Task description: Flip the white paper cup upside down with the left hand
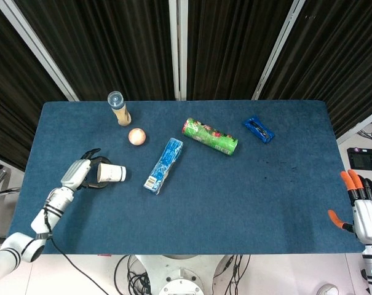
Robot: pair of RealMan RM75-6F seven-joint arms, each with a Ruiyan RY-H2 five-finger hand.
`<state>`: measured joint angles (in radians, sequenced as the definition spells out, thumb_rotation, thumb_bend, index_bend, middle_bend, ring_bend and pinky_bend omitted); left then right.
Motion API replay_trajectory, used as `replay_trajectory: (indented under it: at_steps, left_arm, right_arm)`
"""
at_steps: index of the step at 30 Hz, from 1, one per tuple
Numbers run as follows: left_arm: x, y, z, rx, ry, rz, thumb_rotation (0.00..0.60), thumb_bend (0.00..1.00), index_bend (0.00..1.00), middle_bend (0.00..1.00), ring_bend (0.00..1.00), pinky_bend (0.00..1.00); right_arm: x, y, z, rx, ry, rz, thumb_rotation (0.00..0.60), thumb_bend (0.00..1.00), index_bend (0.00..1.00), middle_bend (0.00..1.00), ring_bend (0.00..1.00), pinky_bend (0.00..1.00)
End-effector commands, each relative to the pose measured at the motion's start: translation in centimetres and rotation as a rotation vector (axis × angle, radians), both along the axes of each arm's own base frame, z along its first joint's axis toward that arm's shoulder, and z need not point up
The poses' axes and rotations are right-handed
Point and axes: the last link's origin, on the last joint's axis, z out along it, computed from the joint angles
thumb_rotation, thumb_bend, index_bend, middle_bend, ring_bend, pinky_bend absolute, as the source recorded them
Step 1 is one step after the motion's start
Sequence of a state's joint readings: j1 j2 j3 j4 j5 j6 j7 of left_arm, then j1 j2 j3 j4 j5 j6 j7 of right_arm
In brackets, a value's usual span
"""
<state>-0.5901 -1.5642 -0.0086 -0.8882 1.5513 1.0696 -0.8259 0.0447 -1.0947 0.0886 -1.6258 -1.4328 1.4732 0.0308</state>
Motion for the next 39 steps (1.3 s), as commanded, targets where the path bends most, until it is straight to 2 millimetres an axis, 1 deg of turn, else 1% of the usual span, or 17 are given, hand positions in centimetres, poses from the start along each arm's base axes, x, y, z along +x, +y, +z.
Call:
replay_trajectory:
  at_steps: [1,4,9,12,15,20,22,26,29,31,34,39]
  left_arm:
    - [-0.2,-0.1,0.0,-0.002,0.008,-0.012,0.6,0.22,0.17,0.22,0.01,0.06]
    - [-0.1,-0.1,0.2,0.008,0.013,-0.027,0.6,0.22,0.13,0.18,0.0,0.06]
    - [0.1,0.0,0.5,0.019,0.042,-0.058,0.6,0.22,0.13,0.18,0.0,0.06]
    - [0.6,0.1,0.9,0.03,0.083,-0.102,0.6,0.22,0.13,0.18,0.0,0.05]
    - [1.7,0.4,1.5,0.068,0.159,-0.174,0.6,0.22,0.13,0.18,0.0,0.05]
    - [4.7,1.0,2.3,0.134,0.388,-0.324,0.6,0.21,0.13,0.18,0.0,0.05]
    - [6.2,1.2,2.3,0.146,0.493,-0.374,0.6,0.21,0.13,0.18,0.0,0.05]
    - [8.3,1.6,1.7,0.134,0.623,-0.411,0.6,0.21,0.13,0.19,0.0,0.05]
    - [9.1,2.2,1.0,0.11,0.744,-0.412,0.6,0.21,0.17,0.23,0.0,0.04]
    - [9.5,2.4,0.4,0.097,0.812,-0.418,0.6,0.21,0.22,0.25,0.0,0.04]
    - [9.8,2.6,-0.1,0.093,0.885,-0.415,0.6,0.21,0.27,0.29,0.0,0.04]
    - [9.8,2.7,-0.5,0.097,0.953,-0.405,0.6,0.21,0.31,0.32,0.01,0.04]
  right_arm:
    - [0.0,0.0,0.0,-0.001,0.0,0.0,0.6,0.19,0.0,0.0,0.0,0.0]
    - [0.0,0.0,-0.1,0.001,0.0,-0.001,0.6,0.19,0.0,0.0,0.0,0.0]
    - [0.0,0.0,-0.1,0.004,0.001,-0.003,0.6,0.19,0.0,0.0,0.0,0.0]
    - [0.0,-0.1,-0.1,0.001,0.001,-0.002,0.6,0.19,0.0,0.0,0.0,0.0]
    - [0.0,-0.1,-0.1,0.001,0.001,-0.003,0.6,0.19,0.0,0.0,0.0,0.0]
    - [-0.1,-0.1,-0.2,0.004,0.0,-0.005,0.6,0.19,0.0,0.0,0.0,0.0]
    - [-0.1,-0.1,-0.2,0.004,0.0,-0.004,0.6,0.19,0.0,0.0,0.0,0.0]
    - [-0.1,-0.1,-0.2,0.003,-0.002,-0.005,0.6,0.19,0.0,0.0,0.0,0.0]
    - [-0.3,-0.1,-0.1,0.002,-0.004,-0.009,0.6,0.19,0.0,0.0,0.0,0.0]
    - [-0.4,-0.1,0.0,0.0,-0.005,-0.013,0.6,0.19,0.0,0.0,0.0,0.0]
    - [-0.6,-0.1,0.1,-0.002,-0.007,-0.019,0.6,0.19,0.0,0.0,0.0,0.0]
    - [-0.8,-0.2,0.2,-0.003,-0.008,-0.026,0.6,0.19,0.0,0.0,0.0,0.0]
